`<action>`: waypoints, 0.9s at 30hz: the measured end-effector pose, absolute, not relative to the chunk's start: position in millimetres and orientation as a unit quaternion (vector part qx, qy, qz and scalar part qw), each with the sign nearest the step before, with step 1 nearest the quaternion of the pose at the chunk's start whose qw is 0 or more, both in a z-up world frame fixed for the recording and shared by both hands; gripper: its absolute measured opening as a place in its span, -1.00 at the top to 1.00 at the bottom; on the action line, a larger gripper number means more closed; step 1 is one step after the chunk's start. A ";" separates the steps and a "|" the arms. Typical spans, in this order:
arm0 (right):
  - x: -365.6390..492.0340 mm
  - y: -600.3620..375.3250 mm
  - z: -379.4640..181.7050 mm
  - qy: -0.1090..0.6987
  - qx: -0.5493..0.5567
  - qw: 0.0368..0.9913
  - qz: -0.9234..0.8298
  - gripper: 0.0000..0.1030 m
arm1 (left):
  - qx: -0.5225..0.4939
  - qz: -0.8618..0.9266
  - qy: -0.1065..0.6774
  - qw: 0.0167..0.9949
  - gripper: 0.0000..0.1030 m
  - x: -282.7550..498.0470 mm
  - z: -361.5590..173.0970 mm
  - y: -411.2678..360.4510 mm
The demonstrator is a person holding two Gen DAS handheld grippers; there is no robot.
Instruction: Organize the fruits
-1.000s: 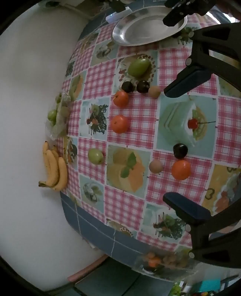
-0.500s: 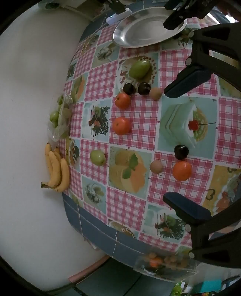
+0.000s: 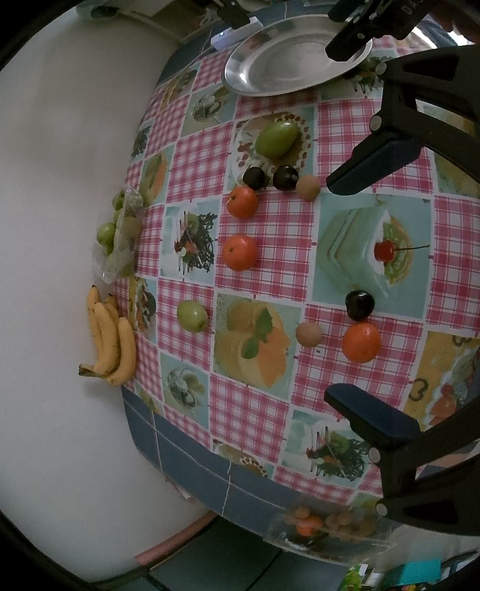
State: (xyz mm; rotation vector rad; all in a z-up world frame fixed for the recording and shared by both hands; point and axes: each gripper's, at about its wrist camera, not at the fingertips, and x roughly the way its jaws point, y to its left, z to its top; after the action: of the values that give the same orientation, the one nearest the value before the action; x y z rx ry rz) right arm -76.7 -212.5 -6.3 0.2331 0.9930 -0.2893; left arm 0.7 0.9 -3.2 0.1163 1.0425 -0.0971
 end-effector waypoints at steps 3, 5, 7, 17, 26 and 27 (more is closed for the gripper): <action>-76.8 -212.6 -6.1 0.474 0.111 0.863 -0.137 -0.90 | 0.055 -0.046 0.498 0.864 -1.00 0.4 -3.3 0.8; -76.9 -212.7 -6.0 0.474 0.111 0.863 -0.137 -0.90 | 0.054 -0.046 0.498 0.864 -1.00 0.2 -3.6 1.3; -76.9 -212.7 -5.9 0.474 0.111 0.863 -0.137 -0.90 | 0.053 -0.046 0.498 0.864 -1.00 -0.1 -3.6 1.7; -76.4 -212.7 -5.6 0.475 0.112 0.862 -0.136 -0.90 | 0.053 -0.046 0.498 0.864 -1.00 -0.5 -3.9 1.9; -76.6 -212.5 -5.9 0.475 0.113 0.862 -0.135 -0.90 | 0.052 -0.046 0.499 0.864 -1.00 -0.6 -4.4 2.7; -76.6 -212.4 -6.0 0.475 0.113 0.862 -0.135 -0.90 | 0.052 -0.046 0.499 0.864 -1.00 -0.7 -4.4 2.7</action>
State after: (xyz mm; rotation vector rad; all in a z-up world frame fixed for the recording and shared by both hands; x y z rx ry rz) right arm -76.6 -212.4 -6.0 0.2365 0.9961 -0.2825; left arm -0.7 2.7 -4.4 0.1093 1.0463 -0.0965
